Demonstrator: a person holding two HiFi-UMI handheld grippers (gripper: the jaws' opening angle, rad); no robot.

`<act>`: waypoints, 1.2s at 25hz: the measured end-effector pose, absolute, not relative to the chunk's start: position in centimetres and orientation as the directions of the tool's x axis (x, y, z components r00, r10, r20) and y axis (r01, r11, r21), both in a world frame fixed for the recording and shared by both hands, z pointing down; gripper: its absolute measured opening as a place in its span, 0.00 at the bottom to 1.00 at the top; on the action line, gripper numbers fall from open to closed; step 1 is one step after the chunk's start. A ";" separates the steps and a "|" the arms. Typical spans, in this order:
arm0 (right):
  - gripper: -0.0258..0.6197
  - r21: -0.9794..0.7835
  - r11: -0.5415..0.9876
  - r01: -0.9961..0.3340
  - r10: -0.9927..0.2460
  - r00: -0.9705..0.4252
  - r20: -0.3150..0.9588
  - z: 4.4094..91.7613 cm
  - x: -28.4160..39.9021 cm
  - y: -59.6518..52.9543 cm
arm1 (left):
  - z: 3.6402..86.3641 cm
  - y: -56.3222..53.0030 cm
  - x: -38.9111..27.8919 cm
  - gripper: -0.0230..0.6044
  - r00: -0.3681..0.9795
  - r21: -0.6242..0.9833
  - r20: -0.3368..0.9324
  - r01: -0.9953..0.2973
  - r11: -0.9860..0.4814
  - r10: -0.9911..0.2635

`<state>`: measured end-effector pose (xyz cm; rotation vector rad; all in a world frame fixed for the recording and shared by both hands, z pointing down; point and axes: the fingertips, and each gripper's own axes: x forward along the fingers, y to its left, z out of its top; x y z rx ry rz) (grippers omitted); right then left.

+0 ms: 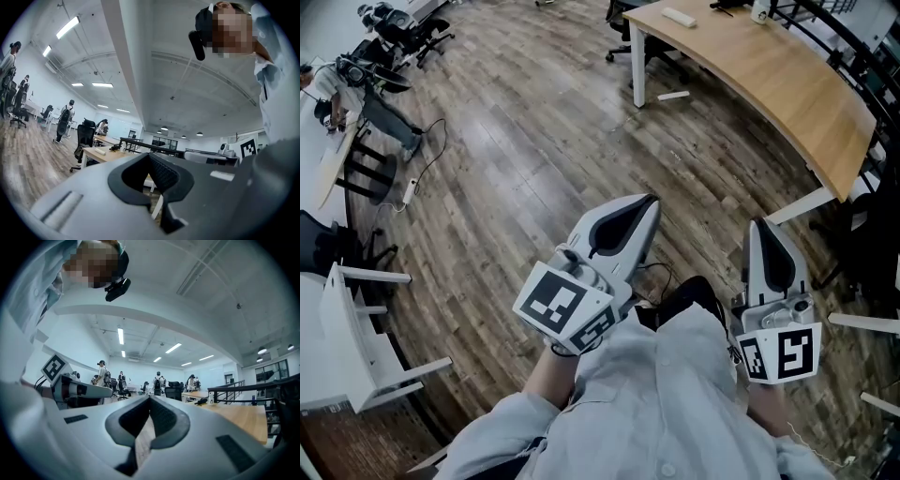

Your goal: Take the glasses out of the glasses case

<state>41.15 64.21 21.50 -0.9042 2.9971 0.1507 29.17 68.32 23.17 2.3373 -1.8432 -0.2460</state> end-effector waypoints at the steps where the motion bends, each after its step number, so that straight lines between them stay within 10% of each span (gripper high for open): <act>1: 0.04 0.093 0.830 -0.551 -0.550 -0.835 -0.037 21.4 41.1 64.3 | 23.2 68.5 29.1 0.04 0.225 0.213 -0.033 -0.950 -0.227 -0.974; 30: 0.04 0.060 0.921 -0.384 -0.383 -0.923 -0.035 22.8 36.1 50.3 | 23.6 57.0 26.1 0.04 0.047 0.193 -0.009 -0.980 -0.048 -0.999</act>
